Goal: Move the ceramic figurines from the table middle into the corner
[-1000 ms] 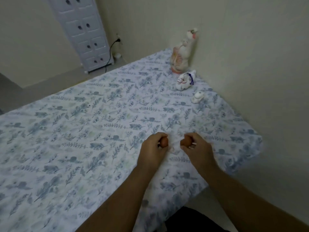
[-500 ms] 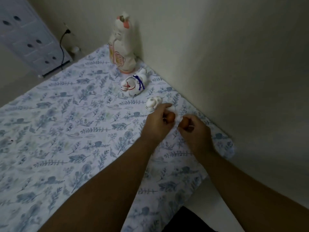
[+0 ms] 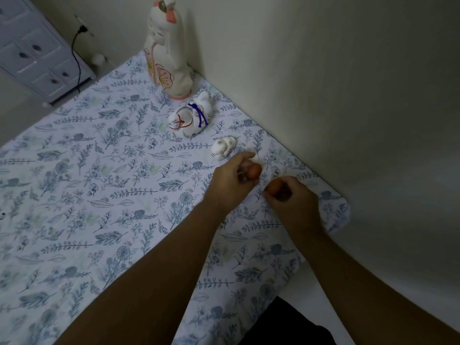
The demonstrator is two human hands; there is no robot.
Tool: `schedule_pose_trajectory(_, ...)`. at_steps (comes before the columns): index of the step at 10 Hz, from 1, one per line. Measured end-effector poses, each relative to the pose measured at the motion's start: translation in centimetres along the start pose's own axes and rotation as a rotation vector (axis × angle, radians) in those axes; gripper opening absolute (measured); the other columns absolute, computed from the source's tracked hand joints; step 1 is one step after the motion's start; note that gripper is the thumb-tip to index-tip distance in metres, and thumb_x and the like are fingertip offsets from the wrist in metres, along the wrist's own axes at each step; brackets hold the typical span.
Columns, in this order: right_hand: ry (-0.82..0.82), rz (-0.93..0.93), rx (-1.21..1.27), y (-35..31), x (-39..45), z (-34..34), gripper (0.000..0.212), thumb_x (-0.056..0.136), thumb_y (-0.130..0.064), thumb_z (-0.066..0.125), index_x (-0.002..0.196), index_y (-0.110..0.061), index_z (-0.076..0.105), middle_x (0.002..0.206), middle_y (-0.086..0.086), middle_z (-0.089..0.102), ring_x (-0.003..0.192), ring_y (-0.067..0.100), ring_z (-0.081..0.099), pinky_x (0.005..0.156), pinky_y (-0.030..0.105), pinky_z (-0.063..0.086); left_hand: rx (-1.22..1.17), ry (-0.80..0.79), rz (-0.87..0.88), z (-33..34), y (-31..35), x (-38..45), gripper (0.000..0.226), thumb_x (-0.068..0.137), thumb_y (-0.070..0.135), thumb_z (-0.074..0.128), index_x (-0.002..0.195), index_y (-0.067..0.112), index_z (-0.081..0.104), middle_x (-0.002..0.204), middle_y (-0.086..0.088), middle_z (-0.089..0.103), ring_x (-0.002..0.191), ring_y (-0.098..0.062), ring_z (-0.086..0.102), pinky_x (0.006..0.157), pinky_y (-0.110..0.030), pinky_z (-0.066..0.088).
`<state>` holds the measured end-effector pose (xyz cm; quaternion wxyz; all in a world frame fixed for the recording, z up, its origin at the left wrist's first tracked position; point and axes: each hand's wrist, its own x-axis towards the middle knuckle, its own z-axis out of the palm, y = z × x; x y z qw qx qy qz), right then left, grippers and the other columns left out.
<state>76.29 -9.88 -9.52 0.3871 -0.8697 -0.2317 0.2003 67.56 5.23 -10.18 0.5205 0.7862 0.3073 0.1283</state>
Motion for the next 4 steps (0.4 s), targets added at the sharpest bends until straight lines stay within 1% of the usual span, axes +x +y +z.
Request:
schedule_pose_trajectory(1, 0.027, -0.014, -0.024, 0.0, -0.2, 0.0, 0.015, 0.082, -0.023, 0.081, 0.088, -0.015, 0.069, 0.081, -0.001, 0.072, 0.079, 0.016, 0.069, 0.074, 0.041, 0.061, 0.005, -0.003, 0.012, 0.0, 0.0, -0.1, 0.061, 0.079, 0.003, 0.081, 0.135, 0.015, 0.059, 0.102, 0.006, 0.071, 0.096, 0.012, 0.062, 0.086, 0.001, 0.042)
schedule_pose_trajectory(2, -0.018, -0.015, -0.031, -0.1, 0.1, 0.1, 0.02, 0.08, -0.023, 0.082, 0.088, -0.013, 0.067, 0.084, 0.001, 0.07, 0.081, 0.018, 0.067, 0.075, 0.043, 0.06, 0.026, -0.01, 0.052, 0.0, 0.2, 0.0, 0.065, 0.079, 0.004, 0.082, 0.138, 0.015, 0.057, 0.101, 0.007, 0.071, 0.095, 0.005, 0.065, 0.089, -0.001, 0.043)
schedule_pose_trajectory(3, -0.04, -0.017, -0.042, -0.4, -0.3, 0.1, 0.034, 0.074, -0.026, 0.086, 0.099, -0.014, 0.066, 0.097, 0.002, 0.068, 0.094, 0.021, 0.065, 0.082, 0.044, 0.059, 0.027, -0.022, 0.053, -0.5, 0.4, -0.2, 0.069, 0.078, 0.006, 0.084, 0.139, 0.017, 0.055, 0.102, 0.012, 0.069, 0.102, 0.001, 0.064, 0.092, -0.006, 0.046)
schedule_pose_trajectory(4, -0.003, -0.006, -0.078, -1.5, -1.0, -0.8, 0.072, 0.068, -0.033, 0.091, 0.131, -0.022, 0.057, 0.121, -0.001, 0.057, 0.119, 0.024, 0.054, 0.094, 0.039, 0.051, 0.007, -0.018, 0.039, -1.5, 1.0, -1.2, 0.068, 0.079, 0.016, 0.085, 0.14, 0.022, 0.055, 0.12, 0.015, 0.064, 0.117, 0.002, 0.056, 0.097, -0.005, 0.041)
